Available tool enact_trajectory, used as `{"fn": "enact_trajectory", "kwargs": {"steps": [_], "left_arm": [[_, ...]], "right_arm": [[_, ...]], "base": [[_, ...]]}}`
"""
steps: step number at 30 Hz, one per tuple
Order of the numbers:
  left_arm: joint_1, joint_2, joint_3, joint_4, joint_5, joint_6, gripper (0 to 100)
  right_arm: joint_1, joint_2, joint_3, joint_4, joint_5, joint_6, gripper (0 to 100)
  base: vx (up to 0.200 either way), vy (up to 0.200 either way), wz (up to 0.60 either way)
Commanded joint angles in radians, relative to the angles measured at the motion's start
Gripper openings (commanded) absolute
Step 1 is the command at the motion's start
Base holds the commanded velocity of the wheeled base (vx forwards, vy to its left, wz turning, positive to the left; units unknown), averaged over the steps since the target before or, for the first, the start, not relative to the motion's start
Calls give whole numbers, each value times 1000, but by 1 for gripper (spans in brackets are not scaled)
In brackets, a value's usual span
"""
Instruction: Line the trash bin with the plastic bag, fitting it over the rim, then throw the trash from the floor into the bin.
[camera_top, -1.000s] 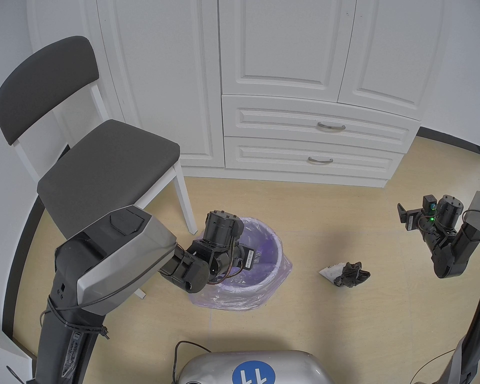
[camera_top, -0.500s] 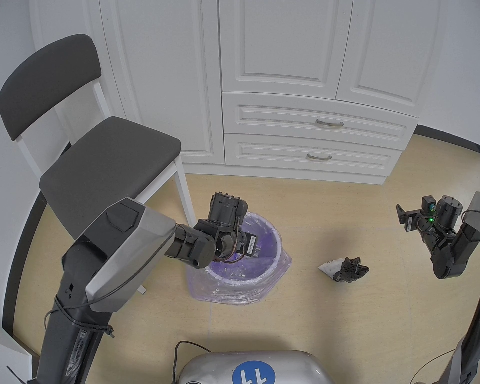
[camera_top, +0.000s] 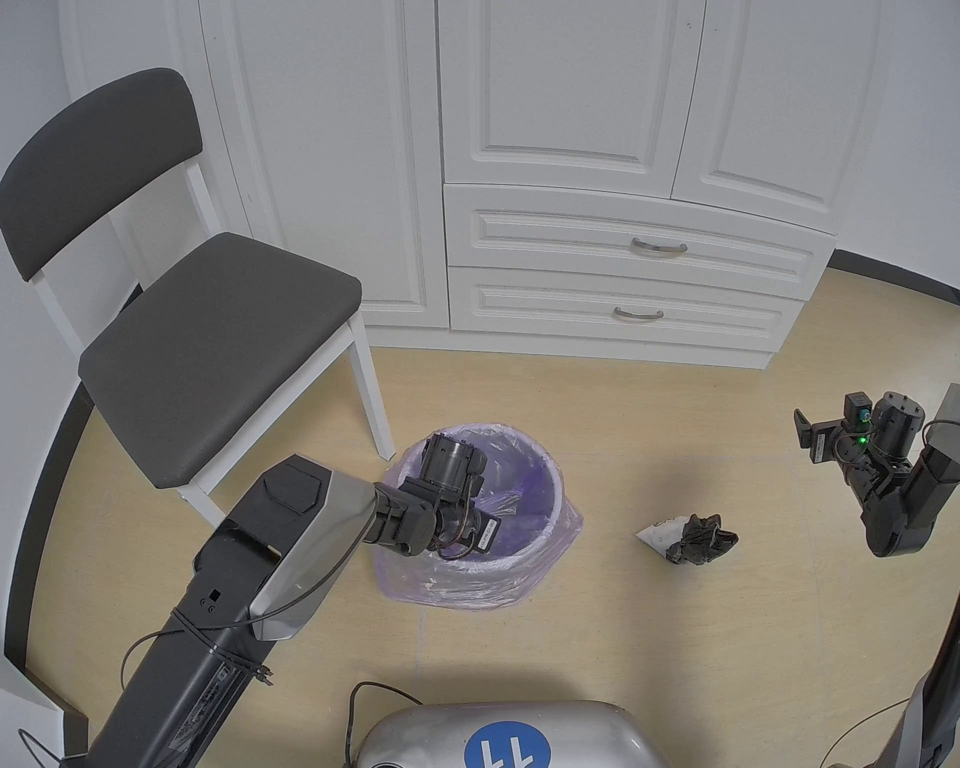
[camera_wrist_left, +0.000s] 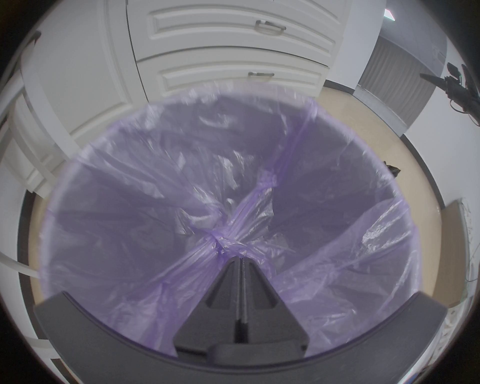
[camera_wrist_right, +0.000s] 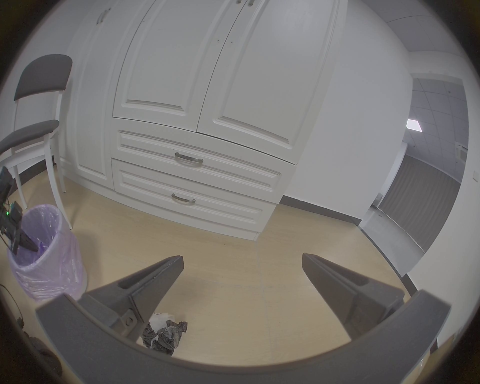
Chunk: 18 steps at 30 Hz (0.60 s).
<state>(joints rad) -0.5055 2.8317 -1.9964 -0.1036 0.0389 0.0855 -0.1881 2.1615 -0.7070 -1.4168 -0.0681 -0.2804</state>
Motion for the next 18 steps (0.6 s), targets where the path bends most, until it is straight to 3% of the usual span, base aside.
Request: {"fn": "enact_trajectory", "kwargs": {"steps": [1,9,18], "left_arm": [[21,58,-4,-11,-36,5,0],[32,61,-4,-13,-48,3,0],[-14,38,-4,-22,-36,-6,0]], "right_arm": [[1,9,1,-2,1,-2,100],[6,12,3,-2,1,-2,100],[-2,9,4,-2,1,-2,100]], "base": [[0,0,0],[0,0,0],[0,0,0]]}}
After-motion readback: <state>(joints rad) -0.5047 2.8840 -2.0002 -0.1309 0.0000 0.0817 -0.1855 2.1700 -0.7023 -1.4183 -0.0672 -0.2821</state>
